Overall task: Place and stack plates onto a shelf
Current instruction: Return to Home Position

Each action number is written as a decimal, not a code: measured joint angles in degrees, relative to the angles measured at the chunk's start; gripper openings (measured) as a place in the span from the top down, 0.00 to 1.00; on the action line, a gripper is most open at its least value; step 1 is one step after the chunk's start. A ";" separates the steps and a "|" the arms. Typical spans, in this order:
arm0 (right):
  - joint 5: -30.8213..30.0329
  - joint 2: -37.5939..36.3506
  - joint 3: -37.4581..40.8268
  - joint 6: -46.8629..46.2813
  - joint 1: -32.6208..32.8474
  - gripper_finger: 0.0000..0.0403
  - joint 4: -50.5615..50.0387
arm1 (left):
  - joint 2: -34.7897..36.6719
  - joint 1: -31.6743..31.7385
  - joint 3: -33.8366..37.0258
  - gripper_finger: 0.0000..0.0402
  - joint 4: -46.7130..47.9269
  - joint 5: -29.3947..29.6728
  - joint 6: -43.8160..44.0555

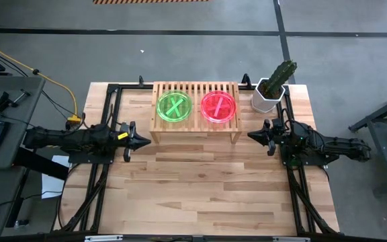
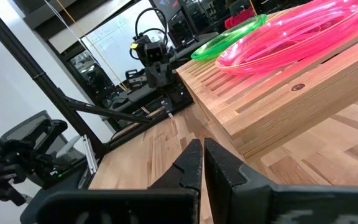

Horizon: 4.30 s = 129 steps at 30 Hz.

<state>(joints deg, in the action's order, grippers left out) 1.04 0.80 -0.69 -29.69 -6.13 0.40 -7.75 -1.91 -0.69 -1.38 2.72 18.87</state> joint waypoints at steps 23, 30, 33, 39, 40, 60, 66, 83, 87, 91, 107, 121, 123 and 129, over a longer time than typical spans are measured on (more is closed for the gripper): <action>-0.02 -0.81 0.11 0.06 3.71 1.00 0.59 | 7.54 -0.15 -0.06 1.00 -1.99 -0.11 0.06; -0.02 -0.81 0.13 0.08 3.71 1.00 0.63 | 7.54 -0.15 -0.04 1.00 -2.54 -0.11 0.04; -0.02 0.01 0.13 0.08 3.71 1.00 0.58 | 6.27 -0.15 -0.11 1.00 -2.44 -0.04 0.04; -0.02 0.27 0.13 0.08 3.71 1.00 0.48 | 5.64 -0.13 -0.05 1.00 -0.85 0.09 0.04; -0.02 0.31 0.13 0.08 3.71 1.00 0.48 | 5.64 -0.13 -0.04 1.00 -0.78 0.09 0.04; -0.02 0.35 0.15 0.08 3.71 1.00 0.48 | 5.66 -0.13 -0.04 1.00 -1.01 0.09 0.04; -0.02 0.35 0.15 0.08 3.71 1.00 0.48 | 5.66 -0.11 -0.04 1.00 -1.01 0.09 0.04; -0.02 0.35 0.17 0.08 3.71 1.00 0.47 | 5.66 -0.11 -0.04 1.00 -0.99 0.07 0.04; -0.01 0.35 0.17 0.08 3.69 1.00 0.48 | 5.66 -0.11 -0.04 1.00 -0.99 0.07 0.02; -0.02 0.35 0.17 0.08 3.69 1.00 0.48 | 5.66 -0.11 -0.04 1.00 -0.99 0.07 0.02; -0.01 0.36 0.17 0.08 3.70 1.00 0.48 | 5.66 -0.11 -0.04 1.00 -0.99 0.07 0.04; 0.00 0.37 0.17 0.08 3.71 1.00 0.47 | 5.66 -0.11 -0.04 1.00 -0.99 0.07 0.02; -0.02 0.37 0.17 0.08 3.69 1.00 0.48 | 5.65 -0.11 -0.04 1.00 -0.99 0.07 0.02; -0.02 0.36 0.17 0.08 3.71 1.00 0.48 | 5.66 -0.11 -0.04 1.00 -0.99 0.07 0.02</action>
<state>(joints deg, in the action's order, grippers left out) 1.02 1.15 -0.51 -29.61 -2.42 0.88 -2.09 -2.02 -0.73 -2.37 2.79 18.90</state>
